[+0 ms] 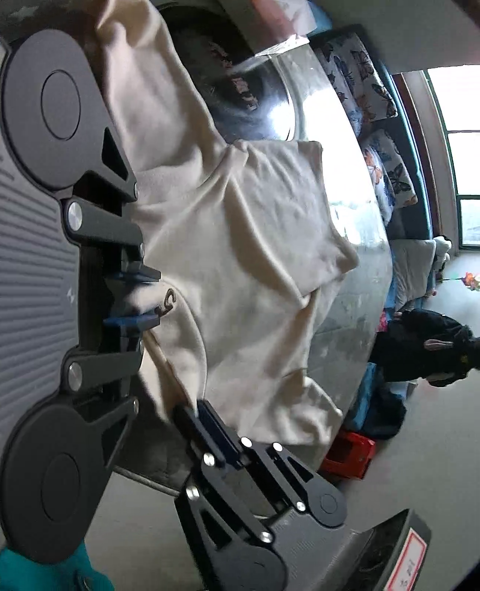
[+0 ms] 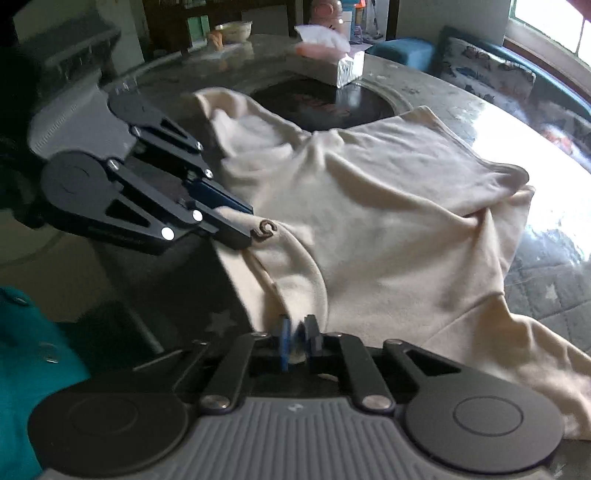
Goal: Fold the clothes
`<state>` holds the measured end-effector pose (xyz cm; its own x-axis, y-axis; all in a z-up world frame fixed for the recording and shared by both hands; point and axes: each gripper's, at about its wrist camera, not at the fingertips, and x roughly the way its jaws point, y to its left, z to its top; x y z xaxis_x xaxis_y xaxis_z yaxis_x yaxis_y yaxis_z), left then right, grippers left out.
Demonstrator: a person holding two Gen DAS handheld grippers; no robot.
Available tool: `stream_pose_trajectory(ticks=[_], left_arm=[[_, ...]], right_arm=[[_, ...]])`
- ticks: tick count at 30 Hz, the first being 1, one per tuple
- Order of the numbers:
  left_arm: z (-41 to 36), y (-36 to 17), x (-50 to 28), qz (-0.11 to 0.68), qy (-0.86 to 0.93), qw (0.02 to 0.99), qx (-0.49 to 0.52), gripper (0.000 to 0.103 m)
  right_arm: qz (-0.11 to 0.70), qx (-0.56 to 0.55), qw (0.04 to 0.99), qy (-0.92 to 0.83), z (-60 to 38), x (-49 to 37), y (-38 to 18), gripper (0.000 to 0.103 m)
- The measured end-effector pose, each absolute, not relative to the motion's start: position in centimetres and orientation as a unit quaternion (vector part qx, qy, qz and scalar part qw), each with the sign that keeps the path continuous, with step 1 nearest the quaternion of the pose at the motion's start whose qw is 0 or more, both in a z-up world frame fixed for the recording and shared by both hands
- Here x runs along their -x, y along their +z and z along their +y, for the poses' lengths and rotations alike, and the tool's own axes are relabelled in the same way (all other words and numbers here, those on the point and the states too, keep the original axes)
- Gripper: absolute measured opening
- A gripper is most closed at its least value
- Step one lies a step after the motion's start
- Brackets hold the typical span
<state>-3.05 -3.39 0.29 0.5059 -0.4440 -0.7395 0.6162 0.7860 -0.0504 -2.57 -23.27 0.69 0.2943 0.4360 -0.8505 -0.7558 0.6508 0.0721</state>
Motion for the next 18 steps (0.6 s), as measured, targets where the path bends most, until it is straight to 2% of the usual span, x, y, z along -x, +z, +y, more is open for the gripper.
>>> stream_pose_trajectory(ticks=[3, 7, 14, 18], left_arm=[[-2.6, 2.0, 2.2, 0.37, -0.301, 0.873, -0.1, 0.038], [-2.5, 3.3, -0.3, 0.351, -0.277, 0.89, -0.089, 0.044], [-1.5, 0.7, -5.8, 0.383, -0.186, 0.903, -0.054, 0.047], [0.3, 0.4, -6.7, 0.38, -0.157, 0.91, -0.053, 0.055]], right_arm=[[0.443, 0.165, 0.805, 0.359, -24.7, 1.0, 2.9, 0.017], [0.424, 0.166, 0.84, 0.295, -26.3, -3.2, 4.4, 0.019], [0.412, 0.129, 0.867, 0.247, -24.9, -13.3, 4.2, 0.02], [0.416, 0.149, 0.851, 0.283, -20.2, -17.8, 3.2, 0.022]])
